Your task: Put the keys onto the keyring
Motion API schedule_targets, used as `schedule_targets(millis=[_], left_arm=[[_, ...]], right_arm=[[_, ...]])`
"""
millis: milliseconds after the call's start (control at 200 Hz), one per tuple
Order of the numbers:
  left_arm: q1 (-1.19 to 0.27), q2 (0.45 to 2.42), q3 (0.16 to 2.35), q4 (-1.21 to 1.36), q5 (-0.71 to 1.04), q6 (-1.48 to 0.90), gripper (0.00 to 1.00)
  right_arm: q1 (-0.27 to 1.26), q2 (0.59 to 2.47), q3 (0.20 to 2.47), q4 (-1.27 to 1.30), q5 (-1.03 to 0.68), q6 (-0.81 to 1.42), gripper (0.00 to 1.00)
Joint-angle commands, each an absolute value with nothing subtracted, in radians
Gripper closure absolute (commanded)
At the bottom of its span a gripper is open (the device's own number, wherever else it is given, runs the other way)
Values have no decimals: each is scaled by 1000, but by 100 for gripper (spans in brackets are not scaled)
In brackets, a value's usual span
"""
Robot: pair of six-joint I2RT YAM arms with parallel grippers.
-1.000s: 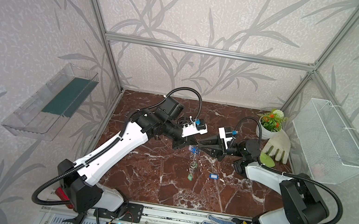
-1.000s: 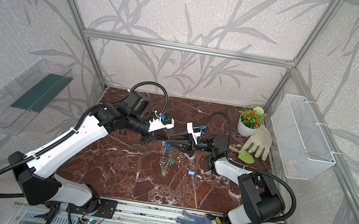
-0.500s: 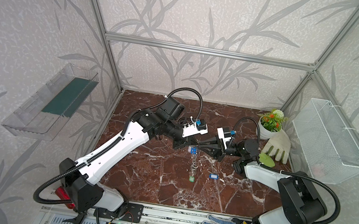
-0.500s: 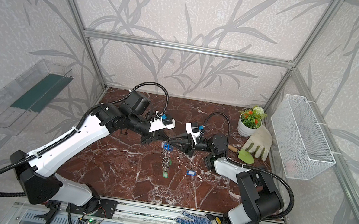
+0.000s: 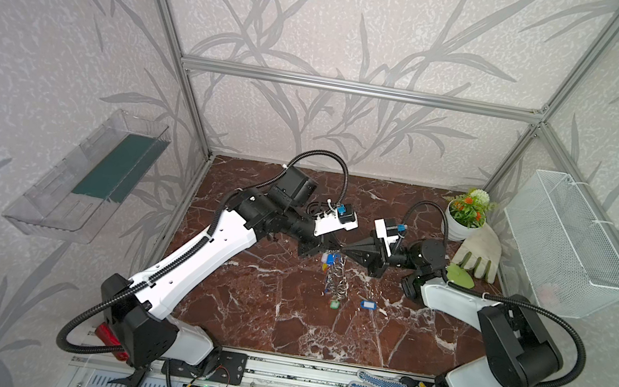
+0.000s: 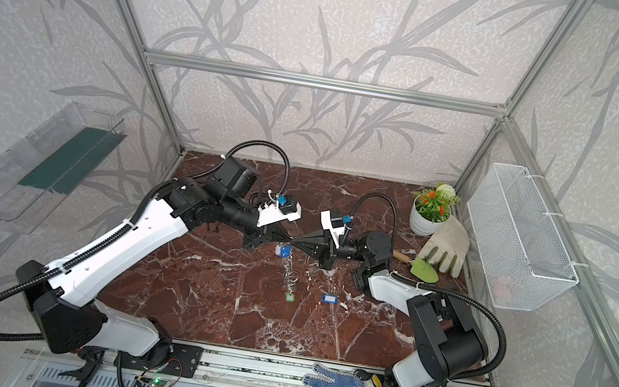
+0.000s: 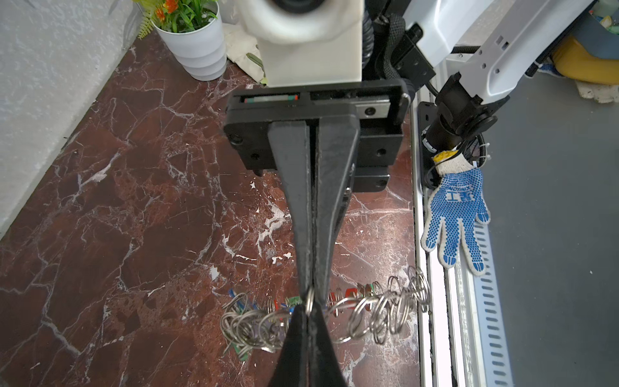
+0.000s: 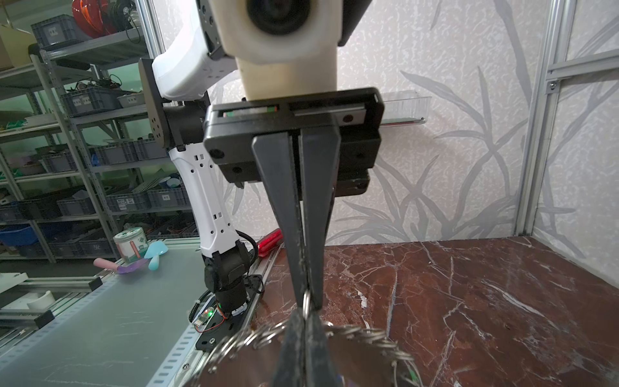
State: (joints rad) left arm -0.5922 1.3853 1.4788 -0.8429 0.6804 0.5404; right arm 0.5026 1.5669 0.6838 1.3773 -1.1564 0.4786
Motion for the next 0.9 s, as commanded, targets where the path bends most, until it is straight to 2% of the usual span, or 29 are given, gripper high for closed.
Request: schedule_targets(millis=[0, 275, 410, 520, 680, 895], left_arm=[[-568, 1277, 1433, -592, 737, 383, 84], [-485, 979, 1032, -2, 636, -114, 62], [-486, 848, 835, 160, 503, -243, 57], [-485, 810, 739, 217, 487, -313, 57], [-491, 844, 588, 548, 536, -488, 60], [-507, 926, 564, 736, 627, -523, 66]], right_arm=[[509, 1557, 702, 1407, -1137, 491, 100], [518, 1524, 735, 1407, -1043, 571, 100], [538, 1496, 745, 1407, -995, 590, 100], [540, 1479, 755, 1407, -938, 646, 100], [555, 1454, 776, 1407, -914, 715, 100], [565, 1465, 817, 1407, -933, 793, 100]])
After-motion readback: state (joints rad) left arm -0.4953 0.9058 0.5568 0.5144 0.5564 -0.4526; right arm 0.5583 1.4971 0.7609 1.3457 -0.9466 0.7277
